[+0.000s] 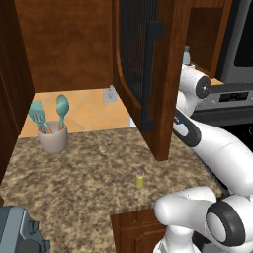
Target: Put the shaker and condiment bottle from the counter next to their counterparts in the cabinet.
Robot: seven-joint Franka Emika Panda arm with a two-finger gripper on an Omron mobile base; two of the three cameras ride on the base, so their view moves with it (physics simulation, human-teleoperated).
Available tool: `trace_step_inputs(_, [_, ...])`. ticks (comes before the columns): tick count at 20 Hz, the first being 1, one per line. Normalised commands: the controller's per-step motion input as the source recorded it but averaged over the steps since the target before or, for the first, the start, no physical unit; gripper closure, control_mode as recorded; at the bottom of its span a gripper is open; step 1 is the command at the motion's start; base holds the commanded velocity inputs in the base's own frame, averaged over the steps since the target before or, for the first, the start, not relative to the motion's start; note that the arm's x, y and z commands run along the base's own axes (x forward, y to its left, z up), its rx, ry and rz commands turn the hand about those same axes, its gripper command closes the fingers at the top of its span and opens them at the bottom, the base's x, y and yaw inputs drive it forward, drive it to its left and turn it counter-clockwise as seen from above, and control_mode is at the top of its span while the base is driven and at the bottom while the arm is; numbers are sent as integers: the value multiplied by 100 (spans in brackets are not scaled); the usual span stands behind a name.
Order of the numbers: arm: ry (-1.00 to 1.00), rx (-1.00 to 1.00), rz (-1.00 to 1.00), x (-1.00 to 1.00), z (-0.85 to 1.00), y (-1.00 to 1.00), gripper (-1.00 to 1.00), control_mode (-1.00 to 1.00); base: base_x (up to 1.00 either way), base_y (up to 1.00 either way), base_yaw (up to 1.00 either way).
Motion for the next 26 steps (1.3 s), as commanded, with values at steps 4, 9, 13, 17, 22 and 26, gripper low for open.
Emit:
trace_step_inputs(4, [15, 20, 0, -50, 40, -42, -100, -100, 0, 0, 0])
trace_step_inputs(9, [33, 5, 2, -21, 6, -15, -100, -100, 0, 0, 0])
trace_step_inputs(13, [14, 0, 5, -47, -4, -13, -100, -100, 0, 0, 0])
trace_step_inputs(17, [5, 0, 3, -70, -20, -7, -100, -100, 0, 0, 0])
trace_step_inputs(22, [-4, 0, 4, -91, -65, -3, -100, -100, 0, 0, 0])
trace_step_inputs(26, [-6, 0, 6, -89, -77, 0, -100, -100, 0, 0, 0])
